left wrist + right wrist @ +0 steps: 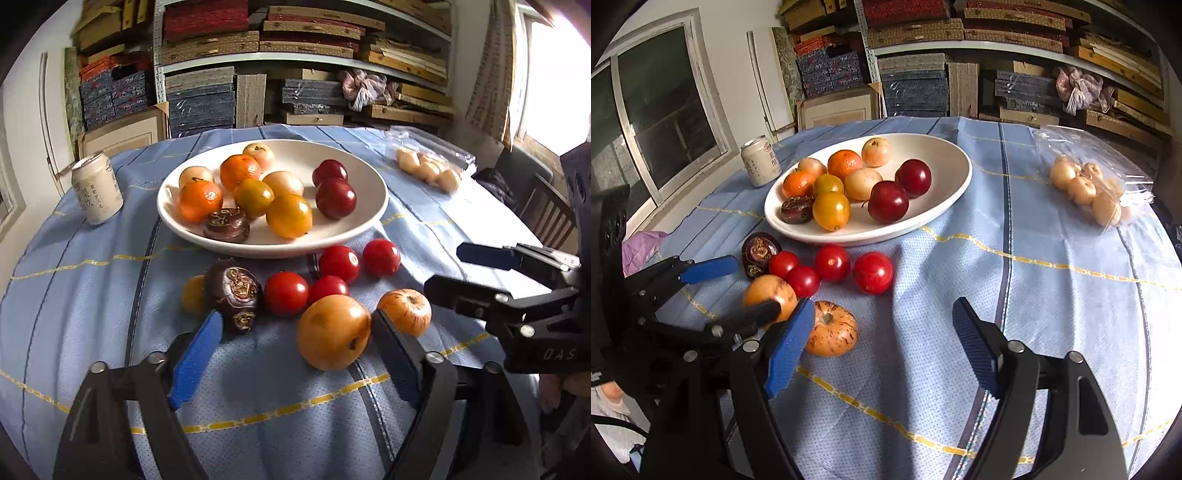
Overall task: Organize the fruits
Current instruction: 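Move left gripper to the large orange-brown fruit while right gripper approaches the striped orange fruit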
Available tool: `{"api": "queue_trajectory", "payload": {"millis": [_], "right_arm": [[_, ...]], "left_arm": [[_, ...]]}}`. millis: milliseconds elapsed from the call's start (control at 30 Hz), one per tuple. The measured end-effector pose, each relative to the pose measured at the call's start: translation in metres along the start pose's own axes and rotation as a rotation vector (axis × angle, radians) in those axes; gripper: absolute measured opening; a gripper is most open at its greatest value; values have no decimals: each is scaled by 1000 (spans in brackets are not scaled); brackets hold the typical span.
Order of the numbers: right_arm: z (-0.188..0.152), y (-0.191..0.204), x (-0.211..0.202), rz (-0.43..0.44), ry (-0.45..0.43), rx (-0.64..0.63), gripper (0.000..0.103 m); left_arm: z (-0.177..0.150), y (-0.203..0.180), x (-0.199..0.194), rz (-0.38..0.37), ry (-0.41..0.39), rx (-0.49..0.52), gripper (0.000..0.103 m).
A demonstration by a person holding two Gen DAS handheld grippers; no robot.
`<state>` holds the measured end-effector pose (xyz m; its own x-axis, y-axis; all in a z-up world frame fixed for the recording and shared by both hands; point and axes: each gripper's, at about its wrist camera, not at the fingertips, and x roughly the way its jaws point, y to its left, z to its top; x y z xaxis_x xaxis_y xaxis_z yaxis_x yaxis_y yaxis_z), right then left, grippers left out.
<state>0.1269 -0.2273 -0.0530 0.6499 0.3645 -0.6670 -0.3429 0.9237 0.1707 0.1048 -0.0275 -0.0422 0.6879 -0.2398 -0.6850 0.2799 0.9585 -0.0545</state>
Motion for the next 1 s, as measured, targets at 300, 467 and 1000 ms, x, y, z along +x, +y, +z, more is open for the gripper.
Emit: {"api": "queue_trajectory", "payload": {"millis": [300,467,1000], "right_arm": [[-2,6,4,17,24,-24,75],[-5,11,9,25,45,-45,75],[-10,35,20,64,71,-87,73]], "left_arm": [[-3,0,0,-81,14,-7,47],[-6,4,7,-104,64,-29,46],[-6,20,-17,-40,-15,-69,43]]}}
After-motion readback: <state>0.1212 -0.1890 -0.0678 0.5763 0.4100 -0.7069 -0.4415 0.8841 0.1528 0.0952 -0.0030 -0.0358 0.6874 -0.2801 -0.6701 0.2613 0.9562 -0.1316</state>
